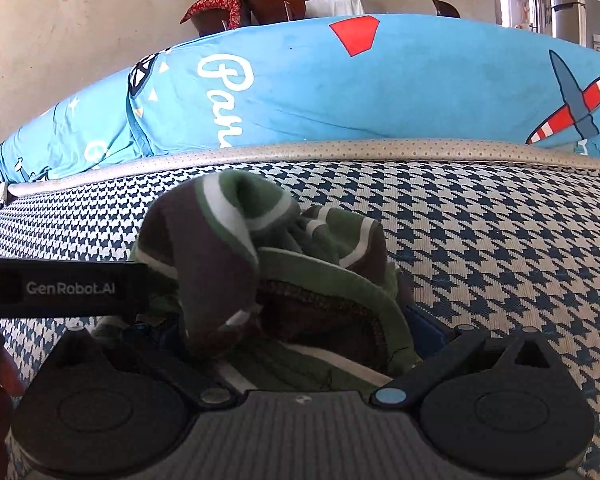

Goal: Fold clothes

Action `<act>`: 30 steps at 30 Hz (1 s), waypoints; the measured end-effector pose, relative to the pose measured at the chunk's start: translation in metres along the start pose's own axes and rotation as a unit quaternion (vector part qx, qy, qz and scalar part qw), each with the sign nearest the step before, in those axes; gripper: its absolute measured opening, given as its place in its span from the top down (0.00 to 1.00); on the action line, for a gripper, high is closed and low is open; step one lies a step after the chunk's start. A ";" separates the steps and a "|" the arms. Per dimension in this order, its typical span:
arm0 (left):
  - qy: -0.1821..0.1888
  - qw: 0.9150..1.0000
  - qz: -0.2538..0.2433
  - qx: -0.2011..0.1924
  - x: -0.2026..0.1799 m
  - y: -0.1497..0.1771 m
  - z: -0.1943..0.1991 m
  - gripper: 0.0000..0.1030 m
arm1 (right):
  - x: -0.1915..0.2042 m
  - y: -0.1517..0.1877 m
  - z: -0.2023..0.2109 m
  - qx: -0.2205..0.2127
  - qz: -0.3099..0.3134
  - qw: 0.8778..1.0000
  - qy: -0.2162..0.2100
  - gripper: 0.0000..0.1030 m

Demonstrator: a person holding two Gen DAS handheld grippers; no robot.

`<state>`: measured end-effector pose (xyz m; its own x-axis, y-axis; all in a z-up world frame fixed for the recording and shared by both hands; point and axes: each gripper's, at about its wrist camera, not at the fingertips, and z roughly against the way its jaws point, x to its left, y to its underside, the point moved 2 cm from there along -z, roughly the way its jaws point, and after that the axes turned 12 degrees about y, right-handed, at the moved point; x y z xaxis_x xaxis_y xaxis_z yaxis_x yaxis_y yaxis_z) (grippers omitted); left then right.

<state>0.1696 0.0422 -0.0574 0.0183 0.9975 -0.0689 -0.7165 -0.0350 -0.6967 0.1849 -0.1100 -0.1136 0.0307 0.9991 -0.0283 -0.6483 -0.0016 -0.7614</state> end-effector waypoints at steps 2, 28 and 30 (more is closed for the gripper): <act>0.001 1.000 0.001 0.000 0.001 0.000 0.003 0.00 | 0.001 -0.001 0.004 0.008 0.005 1.000 0.004 0.00; 0.004 1.000 -0.003 -0.008 -0.003 0.011 0.066 0.00 | -0.007 -0.002 0.066 0.056 -0.011 0.998 -0.011 0.00; 0.005 1.000 -0.002 -0.009 -0.003 0.013 0.071 0.00 | -0.006 -0.001 0.071 0.055 -0.011 0.998 -0.010 0.00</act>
<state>0.1107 0.0430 -0.0159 0.0292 0.9969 -0.0734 -0.7043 -0.0316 -0.7092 0.1310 -0.1132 -0.0668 0.0321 0.9995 0.0017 -0.7273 0.0245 -0.6859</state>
